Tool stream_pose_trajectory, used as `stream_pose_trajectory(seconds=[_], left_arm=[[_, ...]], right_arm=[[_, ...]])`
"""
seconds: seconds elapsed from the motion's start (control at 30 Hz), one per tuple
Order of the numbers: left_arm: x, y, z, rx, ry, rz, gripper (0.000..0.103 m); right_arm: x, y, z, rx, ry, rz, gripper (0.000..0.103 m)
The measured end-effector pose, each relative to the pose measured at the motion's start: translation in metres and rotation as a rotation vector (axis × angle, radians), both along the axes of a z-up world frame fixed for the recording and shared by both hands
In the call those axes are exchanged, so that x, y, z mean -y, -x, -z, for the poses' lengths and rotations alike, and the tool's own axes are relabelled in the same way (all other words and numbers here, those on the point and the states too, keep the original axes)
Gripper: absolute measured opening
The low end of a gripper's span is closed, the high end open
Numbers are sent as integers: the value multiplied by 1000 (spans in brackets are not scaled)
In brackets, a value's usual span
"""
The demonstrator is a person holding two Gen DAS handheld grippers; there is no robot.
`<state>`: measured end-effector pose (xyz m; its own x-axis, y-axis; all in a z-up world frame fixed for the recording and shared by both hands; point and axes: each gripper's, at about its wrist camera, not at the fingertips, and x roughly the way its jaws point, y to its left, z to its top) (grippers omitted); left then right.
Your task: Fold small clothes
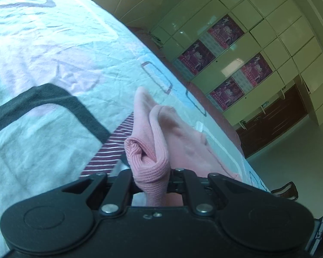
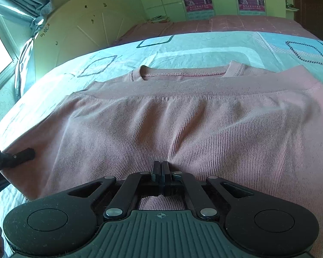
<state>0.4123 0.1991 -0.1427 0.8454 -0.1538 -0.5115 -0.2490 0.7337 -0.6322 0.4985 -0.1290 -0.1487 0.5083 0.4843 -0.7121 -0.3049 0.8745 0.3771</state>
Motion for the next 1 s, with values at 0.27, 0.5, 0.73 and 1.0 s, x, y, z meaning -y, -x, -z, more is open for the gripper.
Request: stream_pose_trajectory(seconds=[0.27,0.5,0.73,1.0], left_arm=[[130,-22,-78,90,-228,225,7],[302,-62,-54,-41,-362,614,42],[329,-42,-38,-55,-370,738,47],[224,-76,-48,-112,-466,446,44]], right_arm=[[110,25,-29,100,-180,141,0],[236,37,-36,87,-267,297,0],[289,51,-37,78,-344,327,67],[243,28,-17,1,-416,187,49]])
